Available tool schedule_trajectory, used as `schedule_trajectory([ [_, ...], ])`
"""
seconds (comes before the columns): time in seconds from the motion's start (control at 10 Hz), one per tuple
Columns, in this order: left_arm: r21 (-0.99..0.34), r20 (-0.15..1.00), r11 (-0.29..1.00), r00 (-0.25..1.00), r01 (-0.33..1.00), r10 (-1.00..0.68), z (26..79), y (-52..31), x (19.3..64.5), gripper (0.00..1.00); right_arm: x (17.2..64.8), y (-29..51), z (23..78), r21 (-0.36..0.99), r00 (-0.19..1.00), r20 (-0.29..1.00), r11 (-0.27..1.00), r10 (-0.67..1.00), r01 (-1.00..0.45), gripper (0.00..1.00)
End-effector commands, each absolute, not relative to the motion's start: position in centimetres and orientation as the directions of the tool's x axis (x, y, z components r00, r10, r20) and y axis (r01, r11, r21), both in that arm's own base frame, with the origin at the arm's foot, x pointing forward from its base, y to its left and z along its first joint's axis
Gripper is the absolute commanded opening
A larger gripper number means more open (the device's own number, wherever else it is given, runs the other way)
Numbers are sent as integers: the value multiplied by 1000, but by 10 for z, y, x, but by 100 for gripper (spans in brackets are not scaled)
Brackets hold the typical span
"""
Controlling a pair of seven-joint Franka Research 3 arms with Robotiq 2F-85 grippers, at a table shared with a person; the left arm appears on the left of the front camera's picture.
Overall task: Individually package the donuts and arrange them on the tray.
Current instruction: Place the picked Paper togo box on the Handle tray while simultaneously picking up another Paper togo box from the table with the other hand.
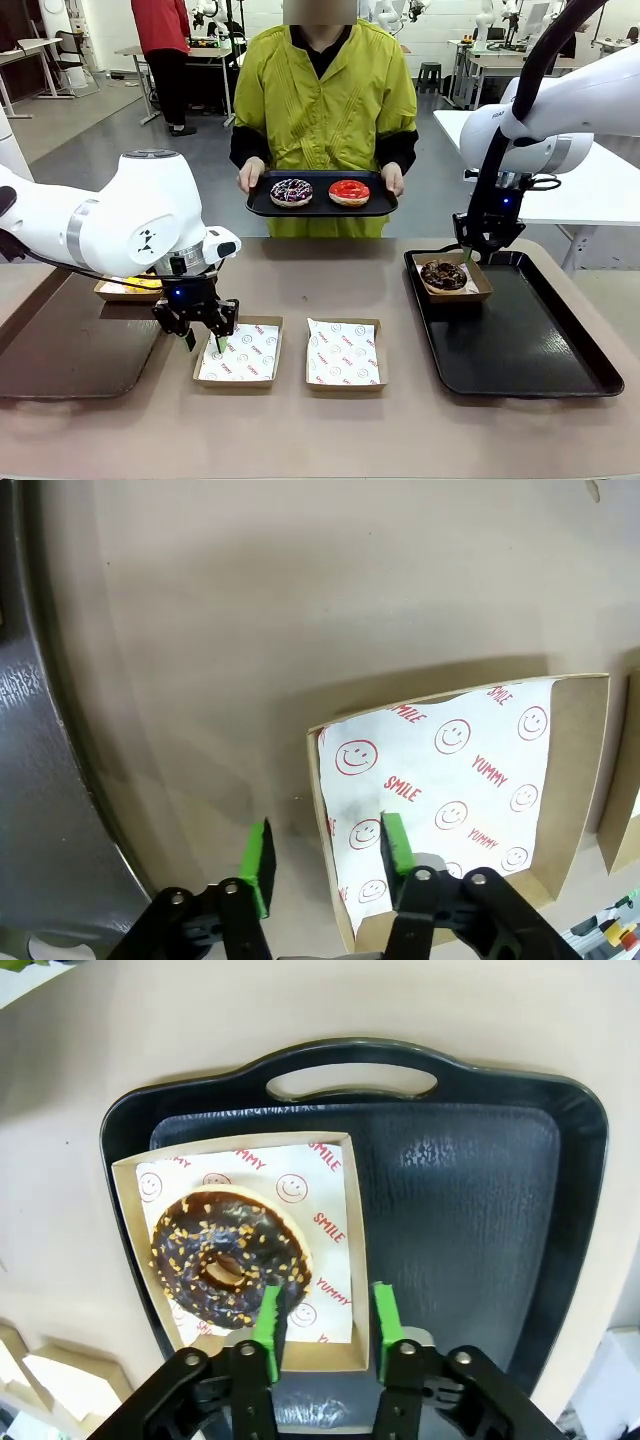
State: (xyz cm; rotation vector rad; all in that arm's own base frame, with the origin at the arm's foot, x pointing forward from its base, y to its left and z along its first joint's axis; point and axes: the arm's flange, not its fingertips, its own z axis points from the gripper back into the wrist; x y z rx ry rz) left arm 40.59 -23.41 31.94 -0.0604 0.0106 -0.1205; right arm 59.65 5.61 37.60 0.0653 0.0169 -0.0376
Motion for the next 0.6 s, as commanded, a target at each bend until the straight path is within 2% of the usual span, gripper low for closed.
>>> schedule_trajectory([
  [0.0, -25, -22, 993, 993, 114, -114, 320, -240, 411, 16, 602, 54, 377, 105, 999, -29, 994, -23, 26, 100],
  [0.1, -24, -23, 993, 993, 113, -114, 321, -240, 411, 7, 602, 53, 378, 104, 999, -29, 994, -26, 29, 97],
  [0.2, -23, -23, 993, 993, 114, -114, 323, -240, 411, 0, 601, 53, 380, 108, 999, -25, 994, -27, 30, 100],
  [0.5, -27, -24, 994, 994, 110, -111, 328, -240, 411, 0, 594, 50, 388, 126, 999, -13, 991, -36, 37, 100],
])
